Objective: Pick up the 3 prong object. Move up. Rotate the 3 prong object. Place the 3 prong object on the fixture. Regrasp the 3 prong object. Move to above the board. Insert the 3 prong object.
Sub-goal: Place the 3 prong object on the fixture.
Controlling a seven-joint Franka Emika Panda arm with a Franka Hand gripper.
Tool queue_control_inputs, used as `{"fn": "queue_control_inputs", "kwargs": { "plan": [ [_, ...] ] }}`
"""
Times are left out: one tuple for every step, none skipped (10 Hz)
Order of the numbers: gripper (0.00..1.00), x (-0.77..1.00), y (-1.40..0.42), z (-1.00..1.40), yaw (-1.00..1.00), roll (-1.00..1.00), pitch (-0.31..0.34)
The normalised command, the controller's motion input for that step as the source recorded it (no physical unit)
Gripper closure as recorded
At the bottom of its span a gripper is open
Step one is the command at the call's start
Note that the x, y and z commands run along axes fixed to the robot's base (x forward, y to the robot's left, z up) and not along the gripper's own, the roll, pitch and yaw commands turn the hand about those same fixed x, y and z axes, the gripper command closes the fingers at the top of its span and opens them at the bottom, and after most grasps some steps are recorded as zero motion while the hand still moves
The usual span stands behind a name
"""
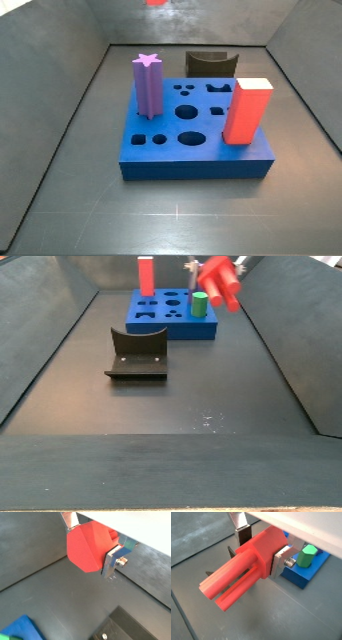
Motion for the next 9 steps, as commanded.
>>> {"fn": "queue_control_inputs", "kwargs": {
  "plan": [
    [1.0,1.0,-0.13,-0.03,0.03,-0.04,0.028],
    [1.0,1.0,-0.11,-0.03,0.03,-0.05,0.042],
    [1.0,1.0,-0.09,-0.03,0.03,-0.05,0.053],
    [1.0,1.0,-0.08,-0.03,0.03,-0.05,0.06],
    [1.0,0.95,-0.05,-0.02,0.03,-0.06,0.079],
    [1.0,0.88,-0.04,-0.02,0.03,-0.06,0.087],
    [1.0,1.0,-0.07,0.02,-0.05,-1.0,0.055],
    [1.0,1.0,-0.05,0.02,-0.06,-1.0,0.062],
    [1.0,1.0,-0.01,0.01,-0.07,-1.0,0.074]
  ]
}}
